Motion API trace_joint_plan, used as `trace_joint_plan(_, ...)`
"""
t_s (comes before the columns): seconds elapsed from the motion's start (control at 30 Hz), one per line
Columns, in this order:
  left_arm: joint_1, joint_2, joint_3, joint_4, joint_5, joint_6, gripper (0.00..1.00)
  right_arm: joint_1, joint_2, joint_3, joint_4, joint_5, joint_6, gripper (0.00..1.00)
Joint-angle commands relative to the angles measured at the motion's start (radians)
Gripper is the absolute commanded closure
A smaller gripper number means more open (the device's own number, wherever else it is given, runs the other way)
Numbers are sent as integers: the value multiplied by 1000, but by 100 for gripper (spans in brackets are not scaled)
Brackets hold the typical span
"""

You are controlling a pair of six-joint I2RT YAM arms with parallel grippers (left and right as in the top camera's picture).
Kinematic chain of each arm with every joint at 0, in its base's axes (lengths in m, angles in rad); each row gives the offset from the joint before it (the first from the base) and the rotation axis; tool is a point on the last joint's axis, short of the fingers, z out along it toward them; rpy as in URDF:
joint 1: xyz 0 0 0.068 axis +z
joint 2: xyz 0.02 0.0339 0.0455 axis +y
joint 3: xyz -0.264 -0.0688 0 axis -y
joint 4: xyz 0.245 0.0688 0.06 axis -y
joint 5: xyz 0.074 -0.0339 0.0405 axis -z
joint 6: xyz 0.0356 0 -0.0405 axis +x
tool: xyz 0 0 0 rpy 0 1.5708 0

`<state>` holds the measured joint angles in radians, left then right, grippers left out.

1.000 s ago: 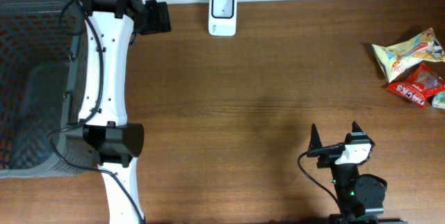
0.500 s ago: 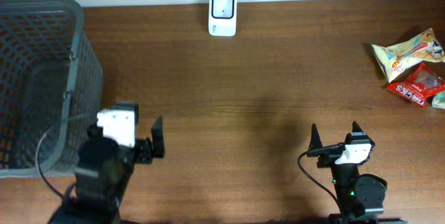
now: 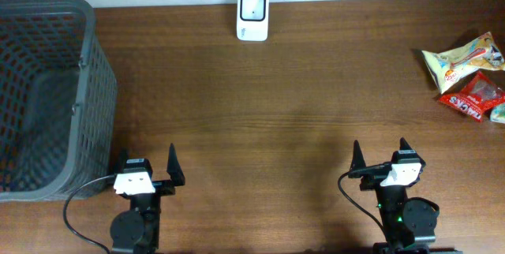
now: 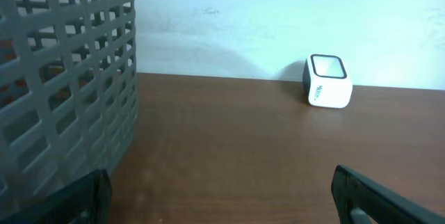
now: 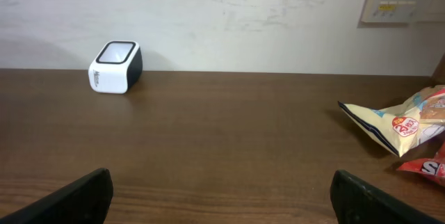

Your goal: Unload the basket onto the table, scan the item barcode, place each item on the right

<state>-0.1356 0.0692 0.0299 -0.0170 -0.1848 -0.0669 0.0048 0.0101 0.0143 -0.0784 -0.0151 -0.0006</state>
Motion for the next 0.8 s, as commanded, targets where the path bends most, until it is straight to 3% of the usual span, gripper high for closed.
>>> trace_joint_plan(0.0,40,-64,-21,-45,5,12,1,7,-7,-9,-2,9,-3,1)
trace_joint_plan(0.17,61,-64,-21,-52,13,16,1,7,-6,-9,-2,9,-3,1)
trace_joint_plan(0.33,151,-64,-20,-68,151,16,1,7,-6,-9,-2,9,-3,1)
trace_joint_plan(0.77,151,-64,-20,-63,118,16,1,7,-7,-9,-2,9,-3,1)
